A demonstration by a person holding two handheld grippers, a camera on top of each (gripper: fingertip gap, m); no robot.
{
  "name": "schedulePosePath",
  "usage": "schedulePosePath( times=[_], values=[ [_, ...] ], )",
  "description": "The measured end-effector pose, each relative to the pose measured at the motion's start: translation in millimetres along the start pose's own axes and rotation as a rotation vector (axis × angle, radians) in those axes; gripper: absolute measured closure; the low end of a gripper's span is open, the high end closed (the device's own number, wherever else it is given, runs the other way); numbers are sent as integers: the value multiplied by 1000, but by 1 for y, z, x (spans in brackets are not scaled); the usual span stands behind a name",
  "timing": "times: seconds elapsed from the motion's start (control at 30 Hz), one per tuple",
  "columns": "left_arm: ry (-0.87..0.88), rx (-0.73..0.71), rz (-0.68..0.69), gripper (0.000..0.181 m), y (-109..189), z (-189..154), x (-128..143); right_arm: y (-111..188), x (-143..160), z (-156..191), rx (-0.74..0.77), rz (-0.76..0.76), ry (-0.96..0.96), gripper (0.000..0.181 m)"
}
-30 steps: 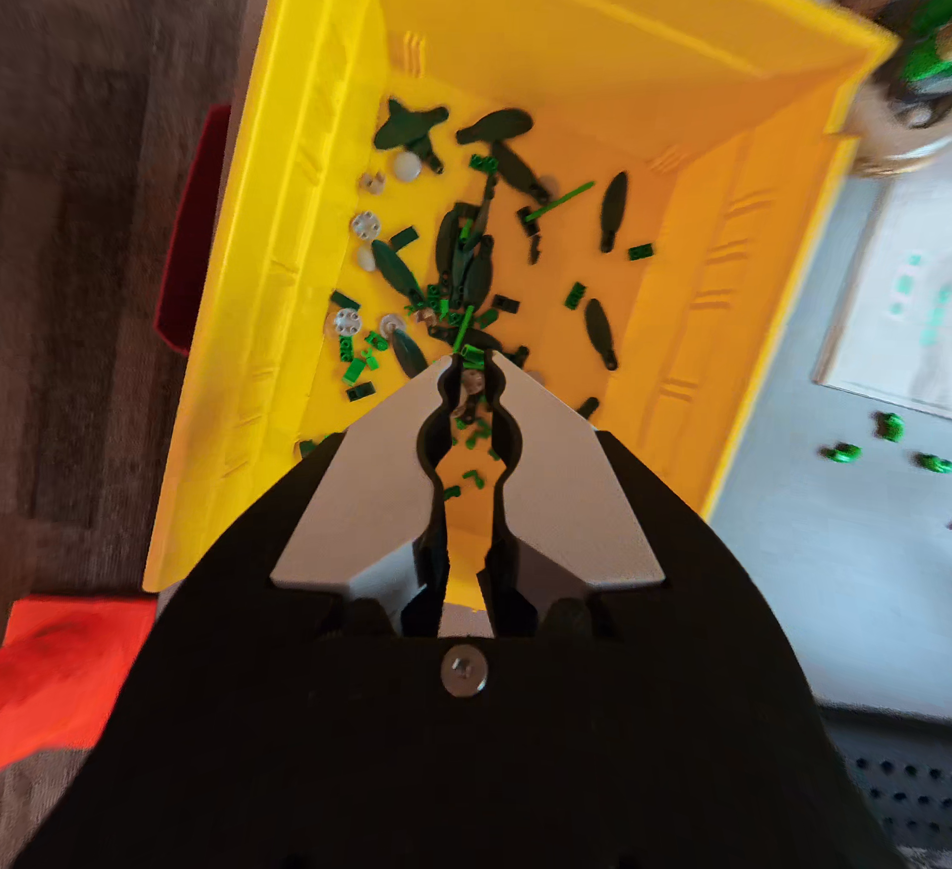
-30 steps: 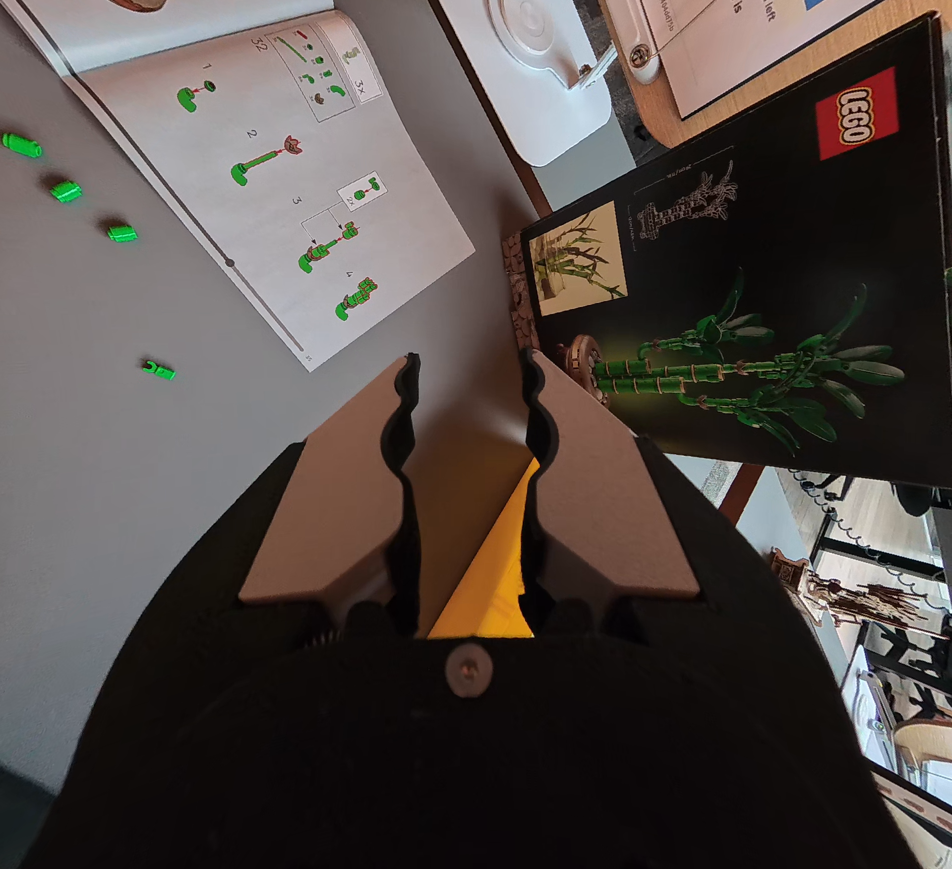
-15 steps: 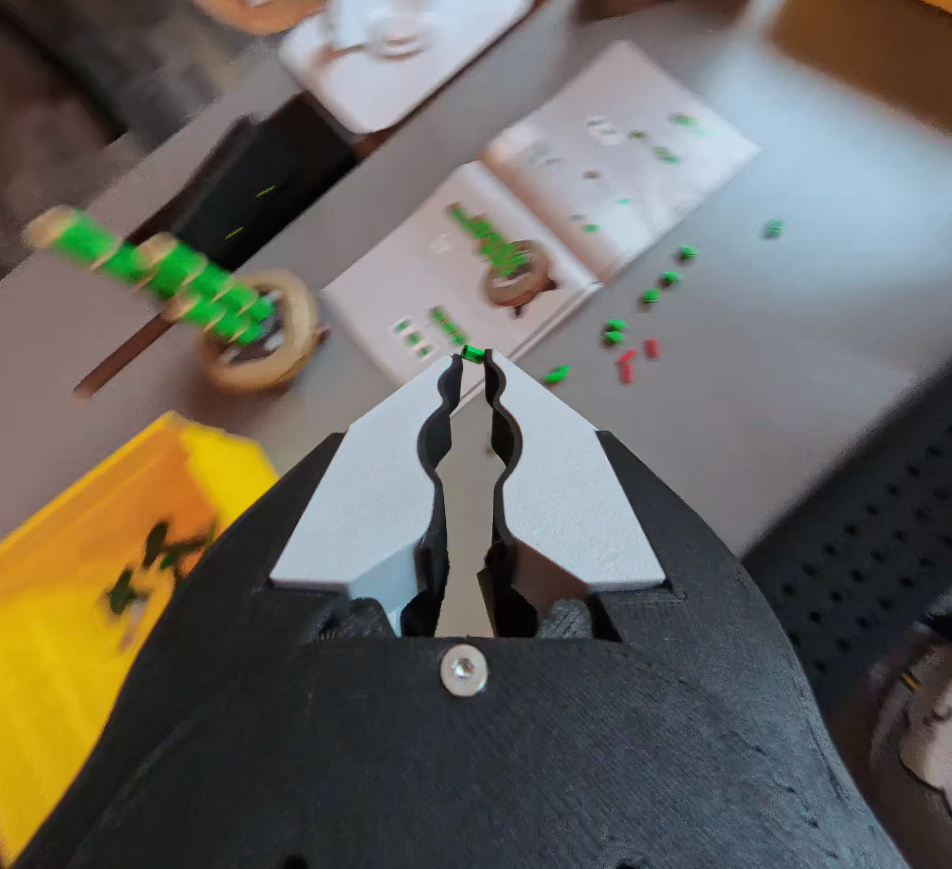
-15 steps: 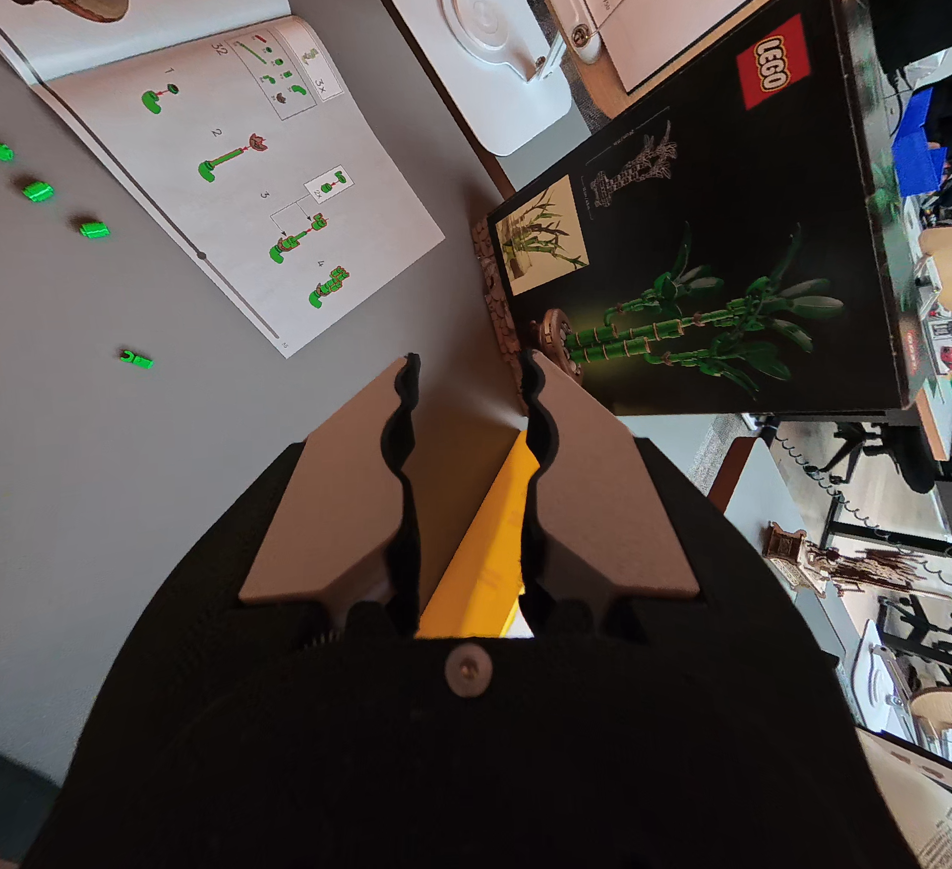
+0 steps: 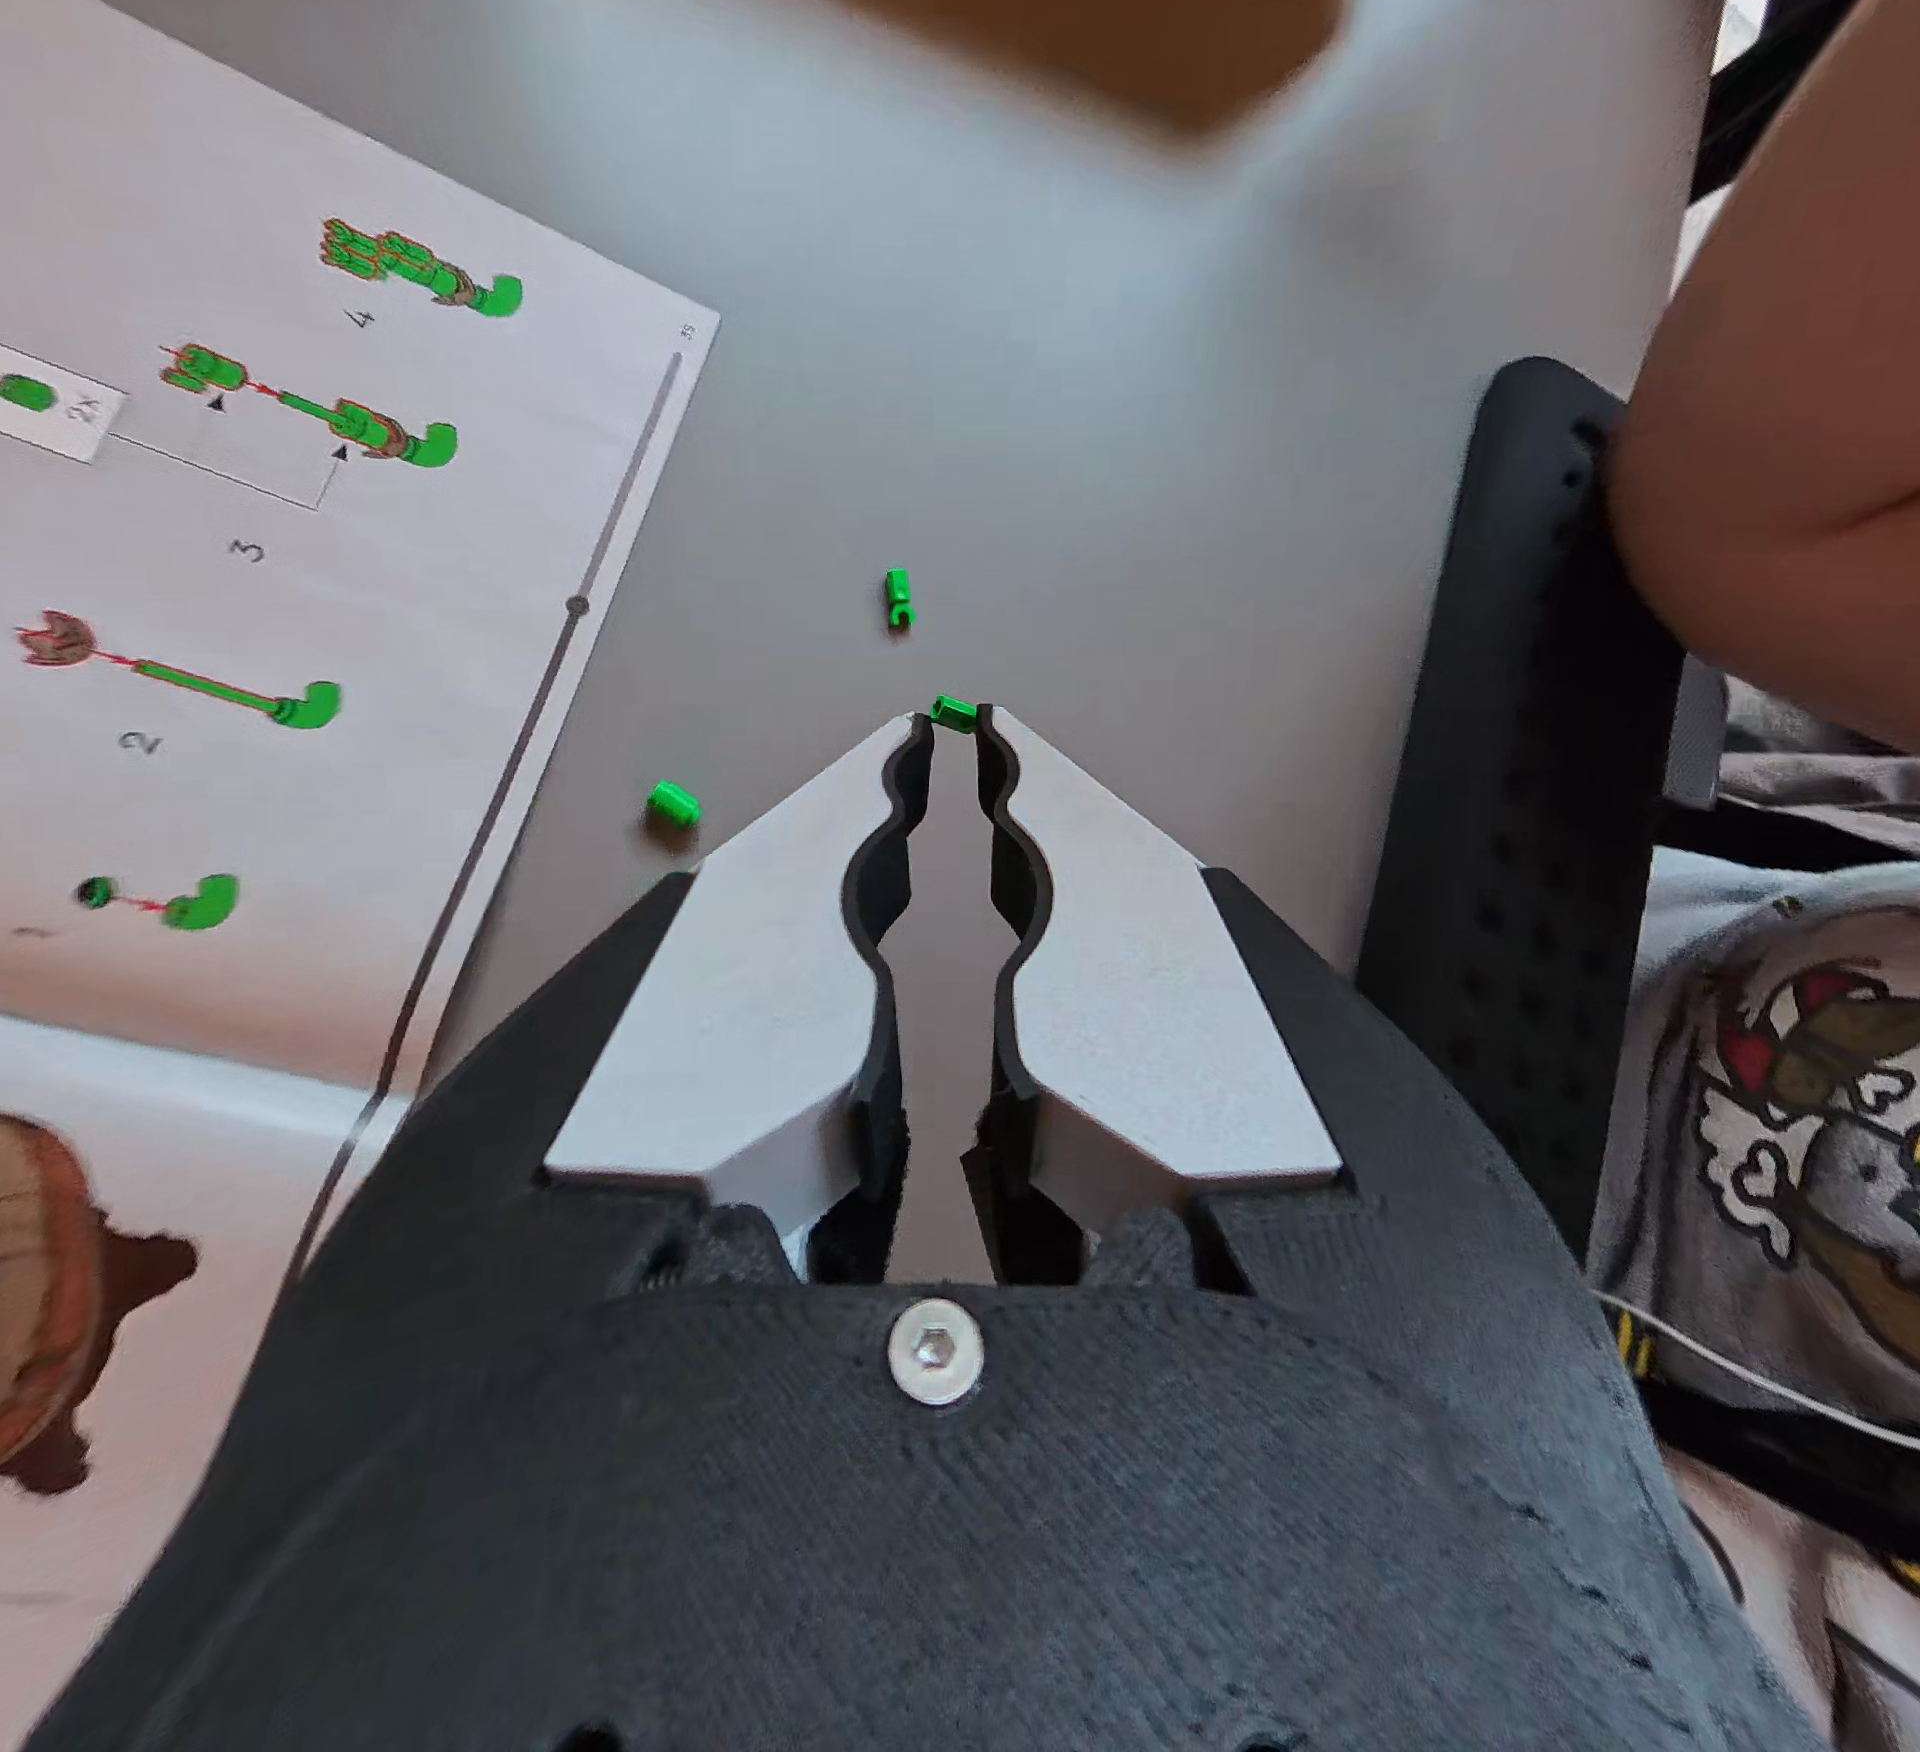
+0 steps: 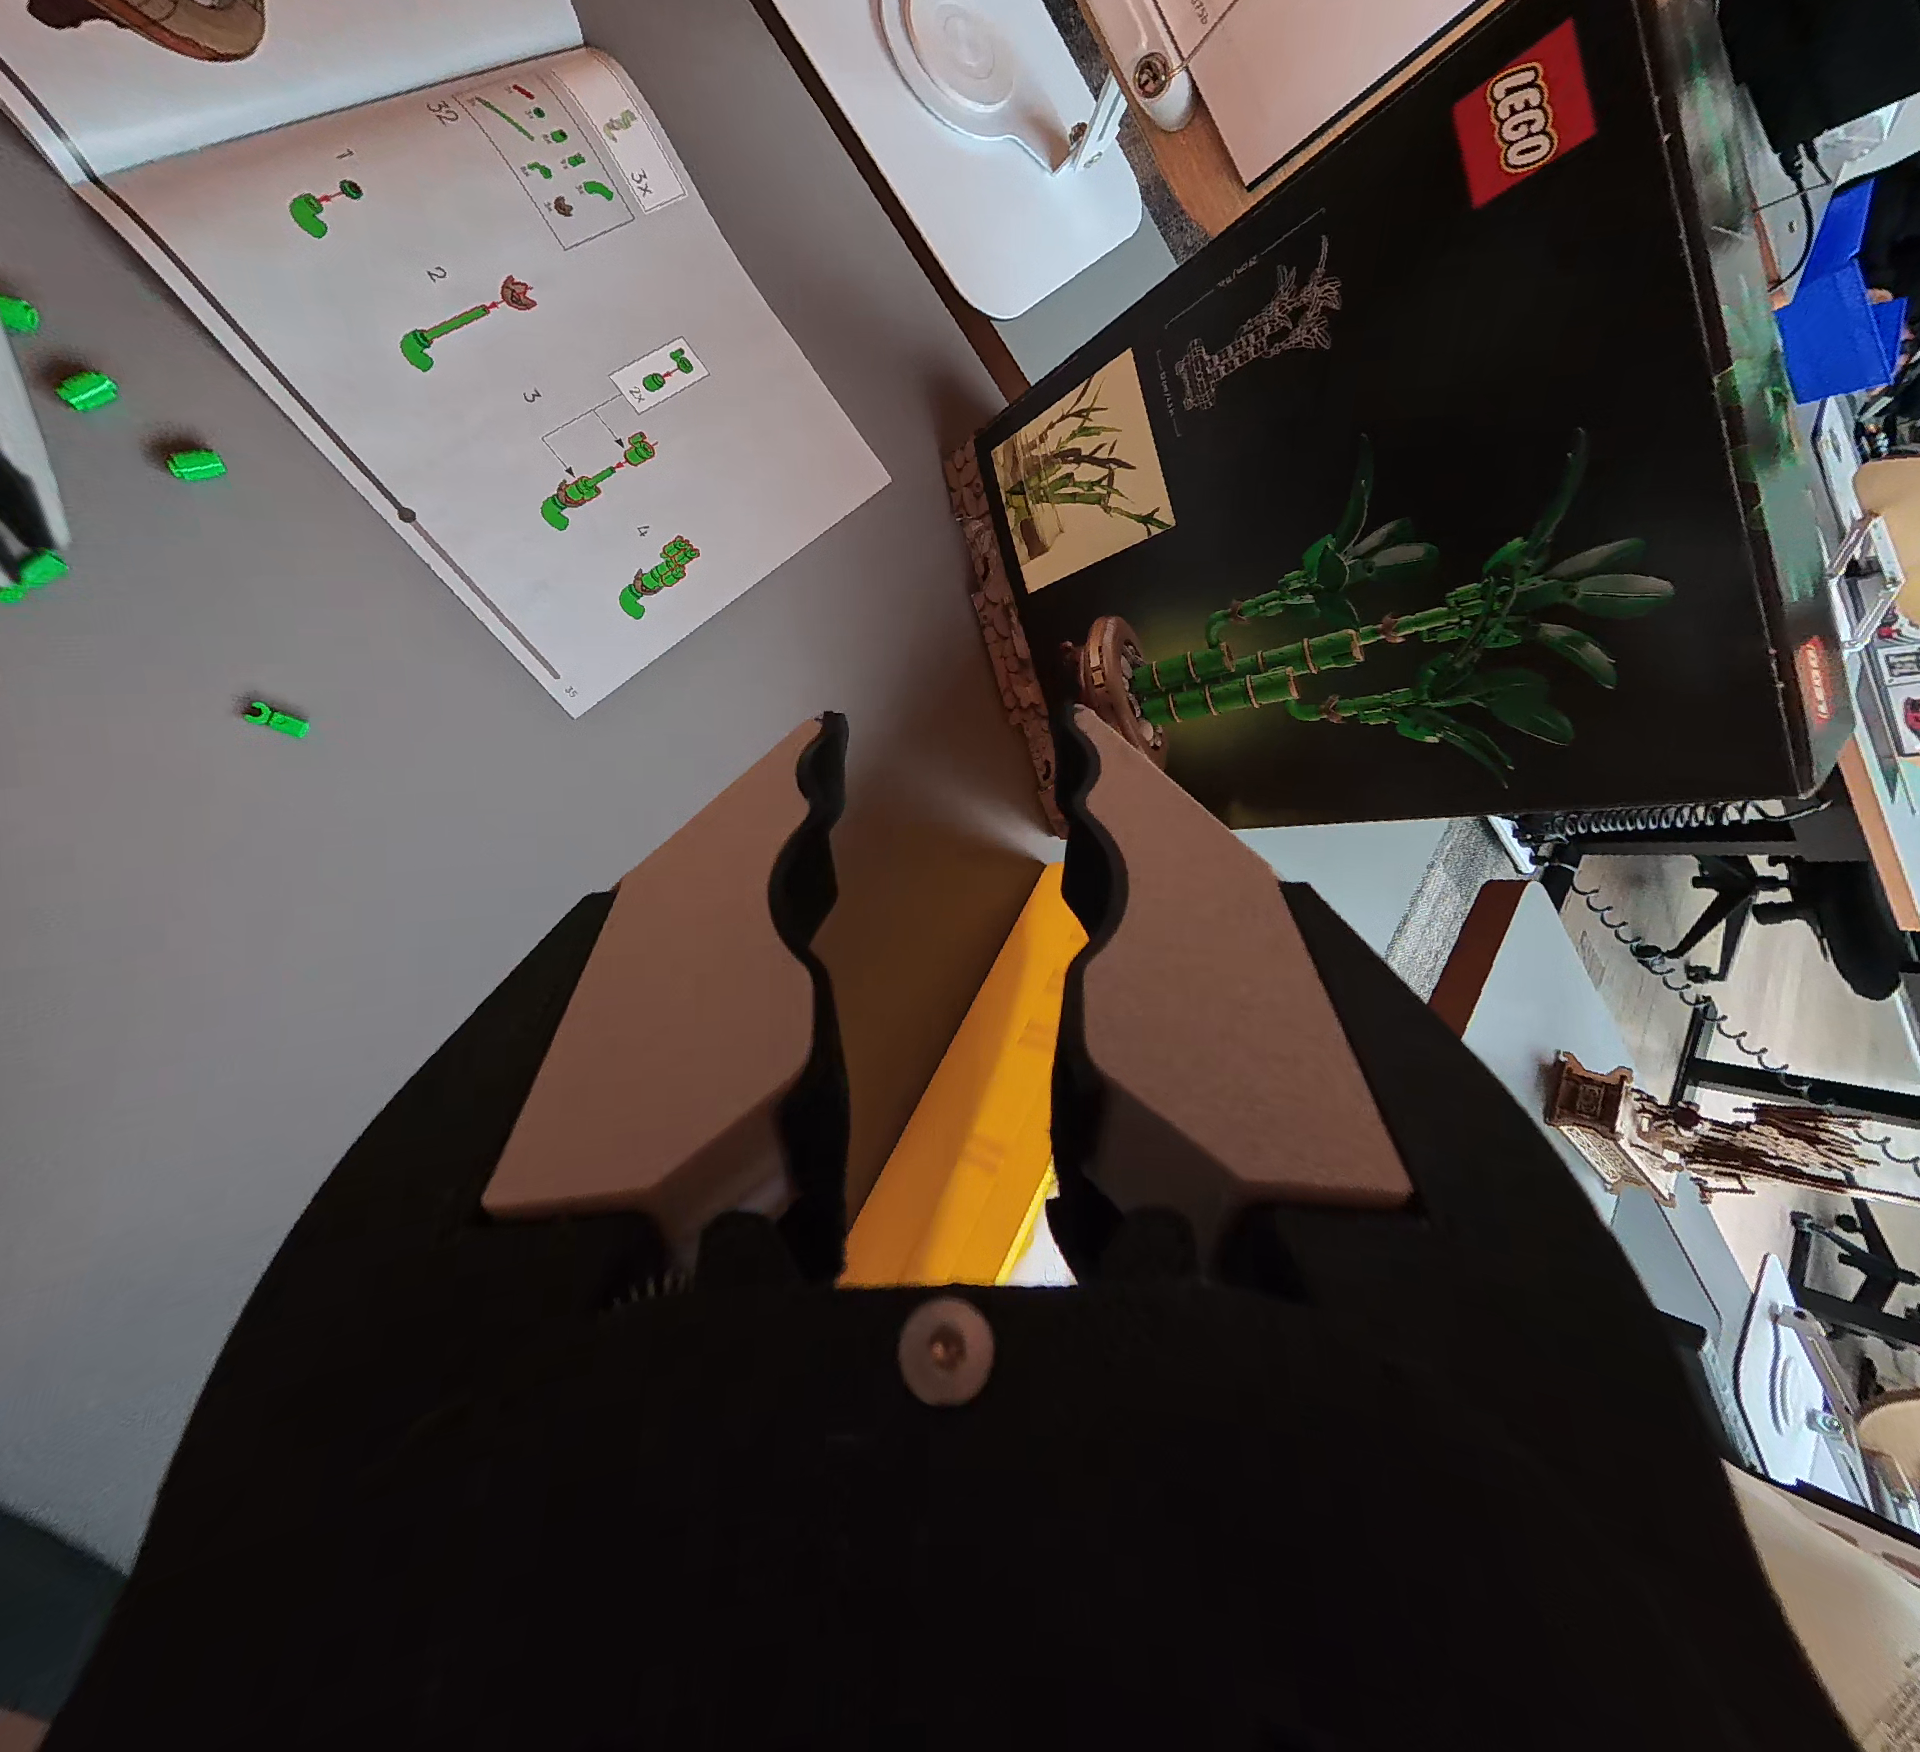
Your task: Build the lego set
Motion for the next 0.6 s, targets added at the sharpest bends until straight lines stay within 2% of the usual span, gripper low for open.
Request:
schedulePosePath(
  times=[0.1,0.27,0.6],
  values=[
    [1,-18,7,175,-19,5,2,-1,0,0,-3,3,-1,142],
    [-100,-127,60,175,-40,4,4,-1,-1,1,-7,0,6,142],
    [-162,-178,116,175,-55,3,6,-1,-3,3,-14,-5,15,142]
  ],
)
Point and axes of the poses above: each gripper's, where its closed fingertips meet, y back along the fingers, x out of its underside, z = x × y across the jaws, the point moved 10 cm from there along y, back along the fingers, and after that the axes turned 3 degrees about -z, right-handed, at the moved point
